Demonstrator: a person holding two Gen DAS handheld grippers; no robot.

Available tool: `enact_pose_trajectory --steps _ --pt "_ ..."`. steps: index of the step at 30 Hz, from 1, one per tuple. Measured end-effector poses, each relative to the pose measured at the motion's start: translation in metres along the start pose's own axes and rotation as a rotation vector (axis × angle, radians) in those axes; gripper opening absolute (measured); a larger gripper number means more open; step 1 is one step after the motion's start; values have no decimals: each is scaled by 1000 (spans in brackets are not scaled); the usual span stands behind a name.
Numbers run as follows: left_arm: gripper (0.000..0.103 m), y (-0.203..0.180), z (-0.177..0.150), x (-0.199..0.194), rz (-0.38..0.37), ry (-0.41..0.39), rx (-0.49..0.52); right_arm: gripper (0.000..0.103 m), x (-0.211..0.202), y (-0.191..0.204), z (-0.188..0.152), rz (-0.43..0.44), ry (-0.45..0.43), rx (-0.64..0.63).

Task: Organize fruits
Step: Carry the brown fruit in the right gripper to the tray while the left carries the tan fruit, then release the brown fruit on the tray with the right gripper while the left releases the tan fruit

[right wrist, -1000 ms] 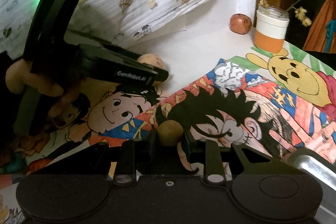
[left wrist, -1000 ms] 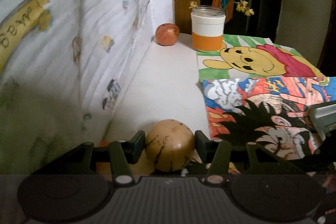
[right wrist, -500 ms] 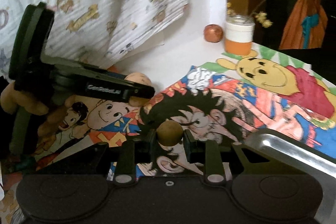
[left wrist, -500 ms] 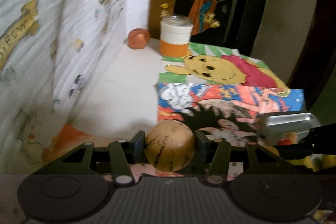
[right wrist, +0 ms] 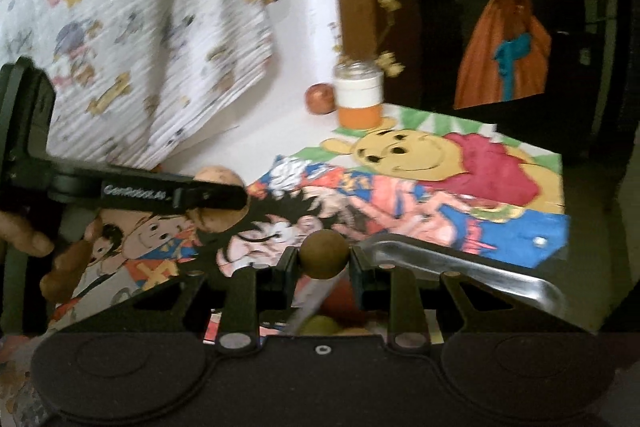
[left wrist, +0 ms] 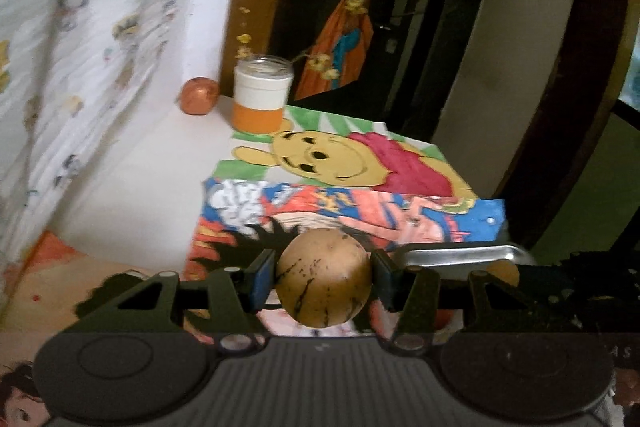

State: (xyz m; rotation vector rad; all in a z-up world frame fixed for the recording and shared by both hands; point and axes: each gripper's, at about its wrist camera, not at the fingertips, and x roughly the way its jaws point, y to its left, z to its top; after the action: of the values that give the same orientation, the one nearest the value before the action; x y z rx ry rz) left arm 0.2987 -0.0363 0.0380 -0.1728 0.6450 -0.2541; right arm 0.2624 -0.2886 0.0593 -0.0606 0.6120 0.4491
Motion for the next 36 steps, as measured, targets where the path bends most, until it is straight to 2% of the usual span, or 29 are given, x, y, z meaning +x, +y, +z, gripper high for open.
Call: enact_pose_trajectory --steps 6,17,26,36 --pt "55 -31 -6 2 -54 17 18 29 -24 -28 -16 -57 -56 19" --pt "55 -88 -21 5 -149 57 76 29 -62 -65 -53 -131 -97 72" --pt "55 -122 -44 11 -194 108 104 29 -94 -58 -82 -168 -145 24" --pt "56 -142 -62 13 -182 130 135 29 -121 -33 -120 -213 -181 -29"
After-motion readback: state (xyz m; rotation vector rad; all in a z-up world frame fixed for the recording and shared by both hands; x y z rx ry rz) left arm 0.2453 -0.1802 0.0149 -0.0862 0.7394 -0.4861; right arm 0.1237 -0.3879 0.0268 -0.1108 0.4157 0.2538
